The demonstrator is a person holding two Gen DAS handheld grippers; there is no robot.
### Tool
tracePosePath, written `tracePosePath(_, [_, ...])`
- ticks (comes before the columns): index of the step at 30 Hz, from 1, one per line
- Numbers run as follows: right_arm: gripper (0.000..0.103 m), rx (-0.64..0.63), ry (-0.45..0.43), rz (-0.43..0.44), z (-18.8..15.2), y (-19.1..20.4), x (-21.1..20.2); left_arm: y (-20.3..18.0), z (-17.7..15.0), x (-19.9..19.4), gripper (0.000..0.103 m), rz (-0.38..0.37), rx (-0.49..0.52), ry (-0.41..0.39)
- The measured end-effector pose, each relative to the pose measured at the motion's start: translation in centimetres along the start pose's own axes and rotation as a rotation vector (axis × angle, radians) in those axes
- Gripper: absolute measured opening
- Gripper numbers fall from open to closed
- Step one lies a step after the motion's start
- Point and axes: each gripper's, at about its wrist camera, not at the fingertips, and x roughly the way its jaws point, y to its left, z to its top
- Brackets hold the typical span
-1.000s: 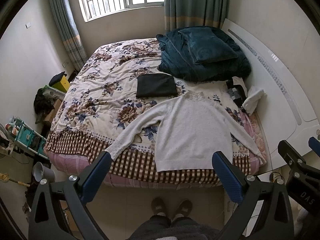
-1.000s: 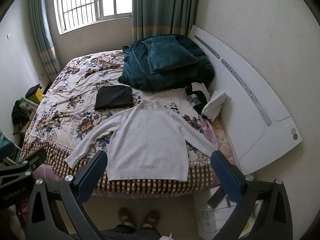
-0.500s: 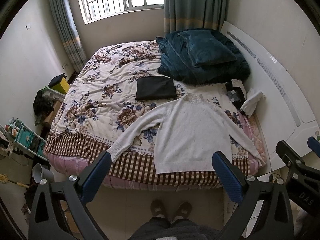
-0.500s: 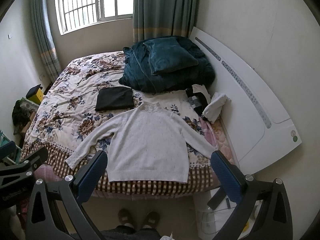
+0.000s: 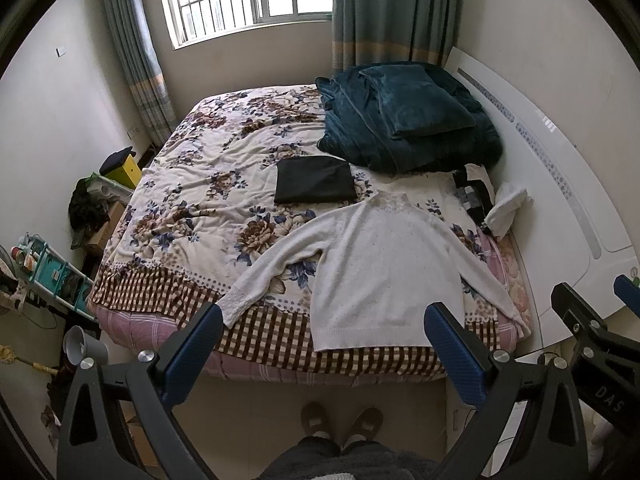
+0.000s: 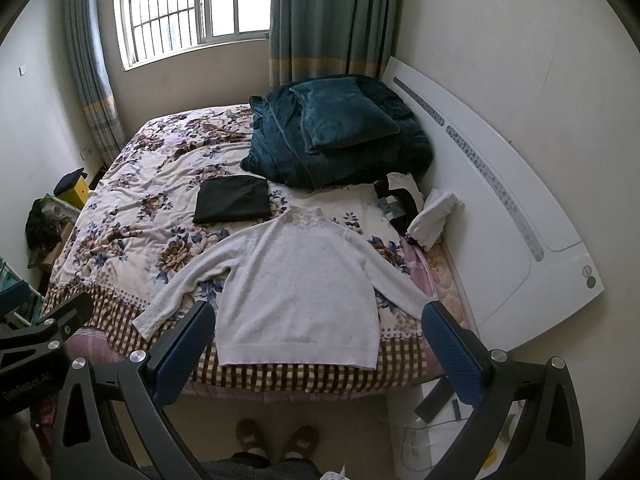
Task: Fold small clothes
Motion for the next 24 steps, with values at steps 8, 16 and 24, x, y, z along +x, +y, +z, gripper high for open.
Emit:
tracePosePath(8, [0.103,-0.001,-0.003,-0.001,0.23,0.22,-0.12,-0.01,-0.18,-0.05,0.103,-0.001,-0.001,-0.004])
tracePosePath(16, [0.103,-0.002,-0.004,-0.002,0.03,0.19,-0.12,0.04,-0.59,0.01,0.103,-0.001,-0.003,-0.007])
tracePosePath(24, [0.103,-0.002,-0.004,-0.005,0.12,0.31,-0.14,0.06,-0.05,-0.08,0.103,-0.002,-0.004,-0.009])
